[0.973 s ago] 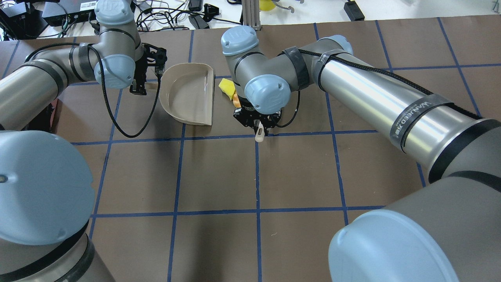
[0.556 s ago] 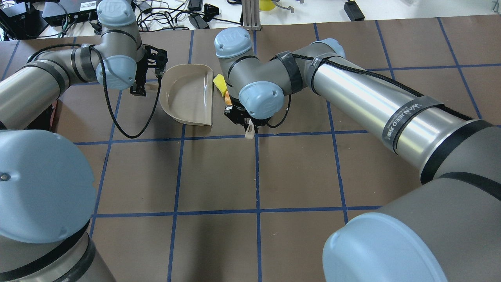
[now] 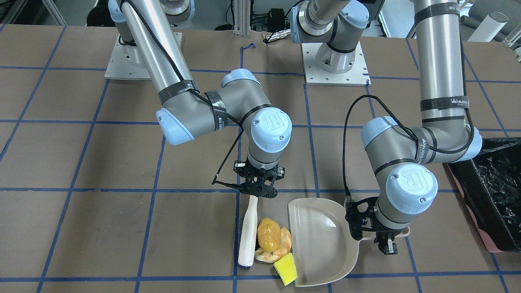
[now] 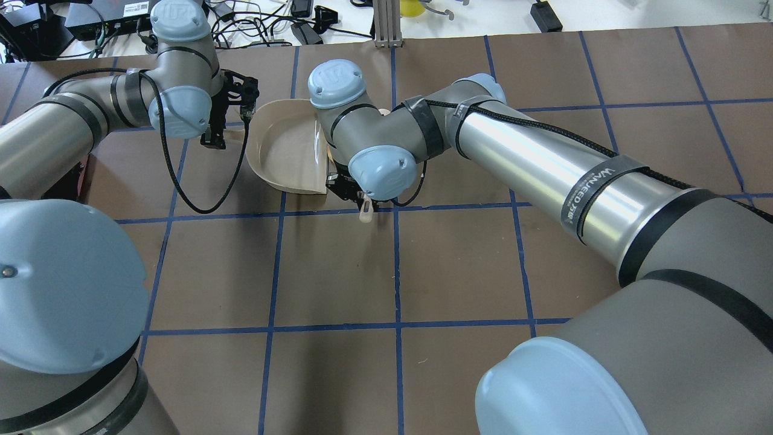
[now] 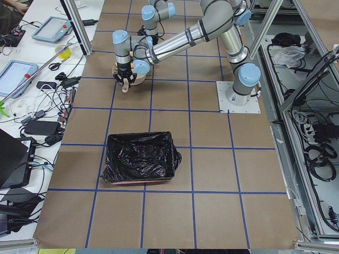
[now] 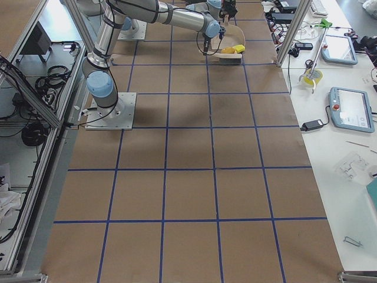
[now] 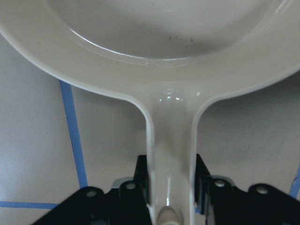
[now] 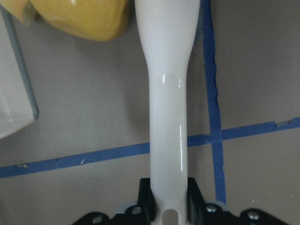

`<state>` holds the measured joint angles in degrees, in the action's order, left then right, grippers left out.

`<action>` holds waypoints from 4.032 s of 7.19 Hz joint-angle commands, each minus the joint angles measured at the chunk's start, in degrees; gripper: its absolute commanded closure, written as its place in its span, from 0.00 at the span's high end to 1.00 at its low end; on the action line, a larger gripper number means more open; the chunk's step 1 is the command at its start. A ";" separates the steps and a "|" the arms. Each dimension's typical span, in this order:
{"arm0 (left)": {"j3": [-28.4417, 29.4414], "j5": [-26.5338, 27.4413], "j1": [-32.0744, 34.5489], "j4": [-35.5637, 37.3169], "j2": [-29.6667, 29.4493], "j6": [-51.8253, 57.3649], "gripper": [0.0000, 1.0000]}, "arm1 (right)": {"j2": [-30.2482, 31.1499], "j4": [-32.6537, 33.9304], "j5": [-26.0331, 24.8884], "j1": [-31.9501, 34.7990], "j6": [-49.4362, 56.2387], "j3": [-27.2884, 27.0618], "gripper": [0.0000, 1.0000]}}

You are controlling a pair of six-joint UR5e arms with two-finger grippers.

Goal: Sweep and dump trash into bin
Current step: 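Sweep the yellow wrapper and sponge into the dustpan with the right-held brush, then lift the dustpan toward the bin with the left gripper while the right withdraws the brush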

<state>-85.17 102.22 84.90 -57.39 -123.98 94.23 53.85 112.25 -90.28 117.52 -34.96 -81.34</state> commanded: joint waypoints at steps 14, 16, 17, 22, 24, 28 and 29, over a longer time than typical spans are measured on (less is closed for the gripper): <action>0.09 -0.09 0.00 0.44 -0.03 -0.01 0.14 | -2.88 3.77 16.71 4.39 -6.69 7.60 0.00; 0.09 -0.26 0.00 0.61 0.05 -0.01 0.15 | -2.79 3.94 18.38 4.39 -8.11 7.78 0.00; 0.09 -0.87 -0.09 0.61 0.05 -0.09 0.18 | -2.53 2.81 16.90 4.30 -7.85 7.34 0.00; 0.09 -0.88 -0.26 0.53 0.23 0.17 0.11 | 3.44 -17.91 6.00 -2.44 -3.03 6.72 0.00; 0.09 -1.66 -0.26 0.18 0.40 -0.27 0.08 | 9.39 -17.77 5.73 -10.51 1.95 0.26 0.00; 2.62 -3.25 -1.14 -3.66 2.60 -0.10 0.05 | 15.76 -15.92 1.42 -27.74 21.53 -9.18 0.00; 6.03 -3.16 -1.40 -8.39 2.60 0.25 0.05 | 15.84 -15.31 -1.02 -32.31 28.64 -10.75 0.00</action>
<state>-82.36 99.04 83.75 -61.31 -121.56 94.21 69.47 96.38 -89.07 90.66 -14.14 -90.25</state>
